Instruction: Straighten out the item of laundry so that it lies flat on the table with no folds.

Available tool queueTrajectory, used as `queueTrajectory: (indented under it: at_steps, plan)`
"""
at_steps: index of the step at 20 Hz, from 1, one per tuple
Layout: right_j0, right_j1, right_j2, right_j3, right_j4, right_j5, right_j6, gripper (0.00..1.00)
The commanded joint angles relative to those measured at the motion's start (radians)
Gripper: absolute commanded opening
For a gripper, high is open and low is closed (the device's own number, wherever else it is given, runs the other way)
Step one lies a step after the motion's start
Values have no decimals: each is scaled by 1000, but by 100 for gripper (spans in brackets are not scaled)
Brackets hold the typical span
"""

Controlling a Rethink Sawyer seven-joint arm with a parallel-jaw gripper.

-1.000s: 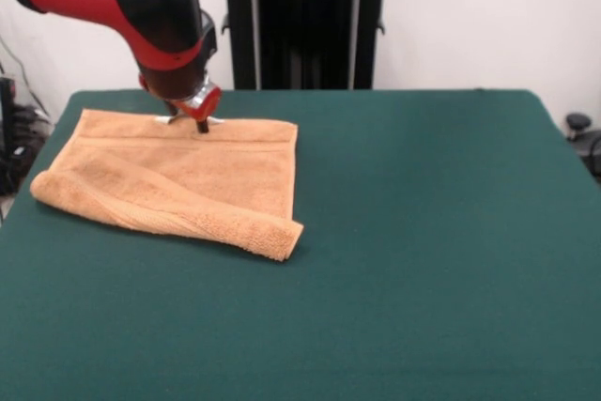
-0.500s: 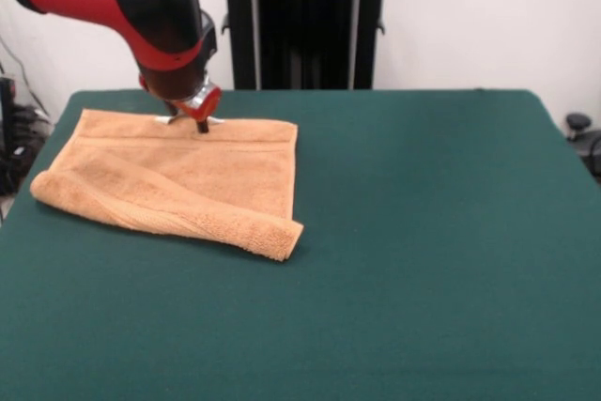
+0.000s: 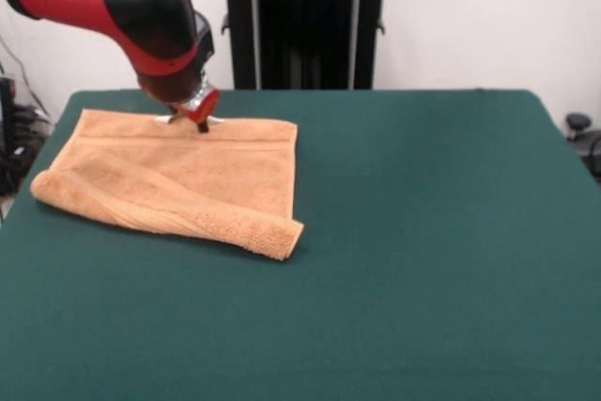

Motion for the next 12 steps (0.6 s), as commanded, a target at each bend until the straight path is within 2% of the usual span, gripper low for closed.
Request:
queueTrajectory:
  at_steps: [1, 12]
  plan:
    - [2, 145, 39, 19, 1, 122, -39, 100]
    - [44, 130, 5, 12, -5, 199, -11, 100]
